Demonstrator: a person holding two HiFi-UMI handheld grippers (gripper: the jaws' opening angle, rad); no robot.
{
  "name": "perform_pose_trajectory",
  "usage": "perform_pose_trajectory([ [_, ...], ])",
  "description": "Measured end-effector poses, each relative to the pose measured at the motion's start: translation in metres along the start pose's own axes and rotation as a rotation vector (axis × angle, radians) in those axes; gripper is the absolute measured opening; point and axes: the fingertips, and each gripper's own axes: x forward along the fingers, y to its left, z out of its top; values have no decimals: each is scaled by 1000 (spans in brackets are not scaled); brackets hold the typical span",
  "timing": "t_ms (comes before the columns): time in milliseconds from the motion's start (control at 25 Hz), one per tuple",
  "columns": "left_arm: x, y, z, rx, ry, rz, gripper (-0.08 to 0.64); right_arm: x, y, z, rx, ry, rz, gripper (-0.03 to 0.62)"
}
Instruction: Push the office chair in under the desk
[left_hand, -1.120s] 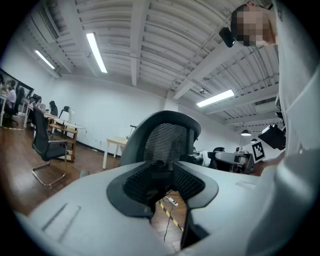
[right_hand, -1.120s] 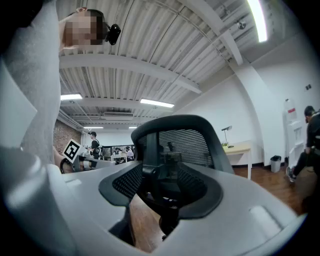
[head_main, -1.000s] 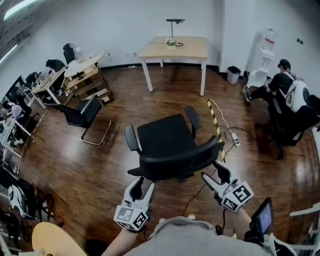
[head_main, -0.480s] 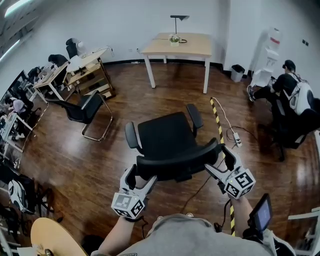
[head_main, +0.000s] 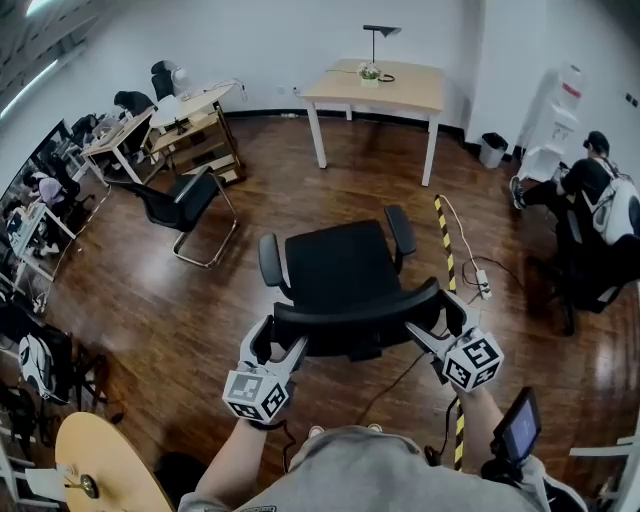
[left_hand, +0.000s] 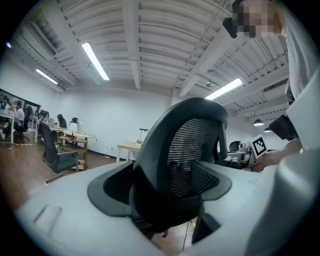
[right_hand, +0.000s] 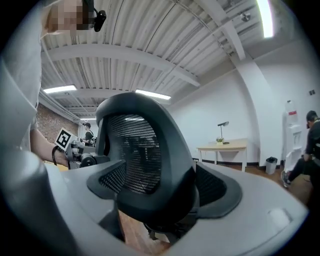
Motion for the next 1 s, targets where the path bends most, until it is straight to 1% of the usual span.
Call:
perform_pose_trajectory([
  [160,-2,11,0,0,-14,74,293,0,-6,0,-23,12,-23,339],
  [240,-5,20,0,0,-19,114,236,-1,-9,-1,-21,18,-45,263],
  [320,-5,24,3,2,-23,145,196,-2,-13,1,-10,19,-52,208],
  [480,-6,32,2,4,-27,156,195,0,-6,-1,-11,19,-49,201],
  [640,-9,45,2,4,-28,149,195,3,7,-3,-13,26,-55,199],
  [760,-10,54,5,2,-30,124,195,6,16,-2,-10,28,-79,199],
  [1000,-3,74,11,3,-20,54,202,11,30,0,12,25,-154,198],
])
